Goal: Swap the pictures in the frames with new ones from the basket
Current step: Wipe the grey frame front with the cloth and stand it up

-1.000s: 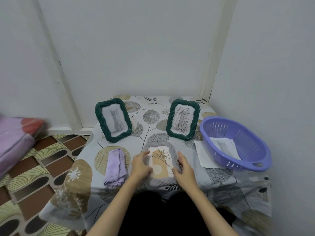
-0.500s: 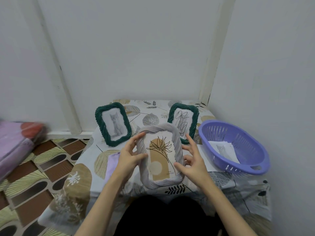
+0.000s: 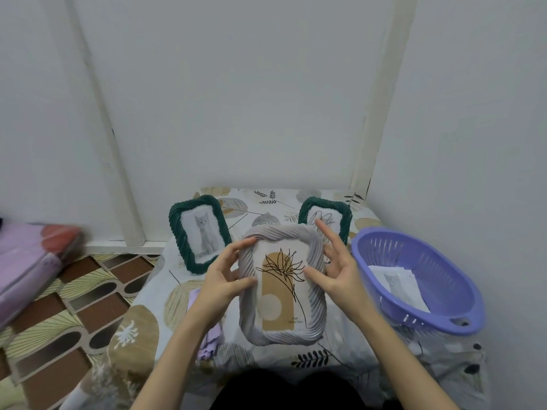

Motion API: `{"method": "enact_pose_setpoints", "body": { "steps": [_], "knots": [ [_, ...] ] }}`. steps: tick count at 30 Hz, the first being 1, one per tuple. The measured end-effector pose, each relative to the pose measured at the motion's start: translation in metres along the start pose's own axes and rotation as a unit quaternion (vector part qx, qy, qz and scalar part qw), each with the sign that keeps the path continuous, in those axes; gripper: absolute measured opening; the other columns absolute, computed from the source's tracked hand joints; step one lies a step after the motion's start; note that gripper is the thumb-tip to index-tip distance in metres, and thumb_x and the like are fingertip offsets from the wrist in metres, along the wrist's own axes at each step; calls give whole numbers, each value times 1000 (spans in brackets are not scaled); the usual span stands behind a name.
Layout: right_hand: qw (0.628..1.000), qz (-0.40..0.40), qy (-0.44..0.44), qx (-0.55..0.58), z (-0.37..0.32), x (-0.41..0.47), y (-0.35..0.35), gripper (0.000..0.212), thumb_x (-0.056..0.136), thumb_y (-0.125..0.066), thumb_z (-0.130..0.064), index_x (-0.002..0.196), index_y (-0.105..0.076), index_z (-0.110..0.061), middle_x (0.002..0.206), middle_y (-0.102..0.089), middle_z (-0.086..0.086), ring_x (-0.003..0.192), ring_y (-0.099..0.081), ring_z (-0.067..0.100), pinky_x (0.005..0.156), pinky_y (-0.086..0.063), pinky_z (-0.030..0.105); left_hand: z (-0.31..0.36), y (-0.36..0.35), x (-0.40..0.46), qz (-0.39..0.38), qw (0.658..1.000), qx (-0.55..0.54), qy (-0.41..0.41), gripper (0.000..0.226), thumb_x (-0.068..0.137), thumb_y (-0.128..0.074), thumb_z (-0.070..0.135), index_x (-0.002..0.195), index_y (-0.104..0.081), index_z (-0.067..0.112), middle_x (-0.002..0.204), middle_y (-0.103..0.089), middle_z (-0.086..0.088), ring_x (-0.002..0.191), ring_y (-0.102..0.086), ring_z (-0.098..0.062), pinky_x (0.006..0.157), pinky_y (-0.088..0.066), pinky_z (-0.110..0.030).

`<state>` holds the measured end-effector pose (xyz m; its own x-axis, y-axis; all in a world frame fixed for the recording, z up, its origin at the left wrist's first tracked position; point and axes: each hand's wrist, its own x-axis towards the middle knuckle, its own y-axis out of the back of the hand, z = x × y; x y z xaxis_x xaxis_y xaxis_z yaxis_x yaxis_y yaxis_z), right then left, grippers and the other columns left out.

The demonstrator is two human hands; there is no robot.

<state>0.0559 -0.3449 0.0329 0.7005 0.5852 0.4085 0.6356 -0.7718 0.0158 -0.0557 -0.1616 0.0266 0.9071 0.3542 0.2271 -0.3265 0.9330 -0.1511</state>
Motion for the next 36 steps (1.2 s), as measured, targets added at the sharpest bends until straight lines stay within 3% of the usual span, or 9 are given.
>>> {"method": "enact_pose_setpoints", "body": {
  "steps": [3,6,8,13,20,24,29,31,36],
  "knots": [
    [1000,-11,-9,13,4,20,2,67,80,-54,18,126,-50,-30,131,-53,-10,104,-59,14,81,-54,25,-7,8,14,7,1000,21,-4,63,76,-55,-22,119,-55,23,128,-55,-4,101,-65,-23,80,-56,-34],
    [999,-32,-22,-7,15,47,0,61,78,-53,20,119,-56,-25,126,-57,-10,113,-56,5,83,-50,18,-14,18,38,16,998,51,-22,68,73,-59,-14,119,-55,35,129,-55,2,111,-60,-21,90,-53,-40],
    [998,-45,-32,-21,24,72,-2,58,78,-54,19,114,-60,-26,124,-58,-15,114,-56,5,84,-51,20,-18,24,61,26,996,75,-35,74,73,-56,-15,123,-52,40,130,-54,6,114,-58,-17,91,-52,-38],
    [995,-62,-83,-6,58,138,-3,57,77,-53,18,105,-67,-30,107,-67,-15,83,-53,23,72,-51,33,-28,39,124,53,995,79,-28,79,77,-48,-27,133,-42,27,129,-50,10,97,-64,-1,75,-55,-21],
    [988,-56,-141,-29,98,206,4,54,76,-53,17,106,-67,-26,106,-65,-9,77,-54,7,65,-50,18,-57,59,186,73,993,92,-31,82,75,-52,-25,124,-49,40,135,-47,9,106,-62,-11,79,-56,-29],
    [987,-52,-148,-32,112,226,5,54,77,-52,16,103,-68,-28,116,-62,-1,73,-51,6,55,-46,14,-66,60,204,96,991,89,-41,81,75,-51,-26,125,-48,38,133,-47,8,98,-63,0,74,-57,-23],
    [989,-19,-145,-23,126,233,7,55,75,-50,17,99,-70,-29,105,-65,-10,82,-52,1,59,-45,13,-76,58,219,103,988,107,-36,81,74,-47,-29,132,-45,27,126,-48,15,89,-63,7,67,-54,-15],
    [989,-10,-149,-22,131,231,5,54,76,-51,17,96,-70,-29,100,-66,-12,73,-53,4,56,-43,16,-85,59,220,106,987,114,-34,82,74,-48,-28,129,-45,34,124,-48,16,93,-63,3,70,-56,-19],
    [990,6,-139,-39,144,227,0,53,79,-52,11,92,-70,-37,85,-70,-15,59,-44,15,54,-37,30,-103,68,222,100,983,152,-36,89,76,-50,-22,127,-43,51,137,-42,19,124,-49,-21,93,-51,-47]
  ]
}}
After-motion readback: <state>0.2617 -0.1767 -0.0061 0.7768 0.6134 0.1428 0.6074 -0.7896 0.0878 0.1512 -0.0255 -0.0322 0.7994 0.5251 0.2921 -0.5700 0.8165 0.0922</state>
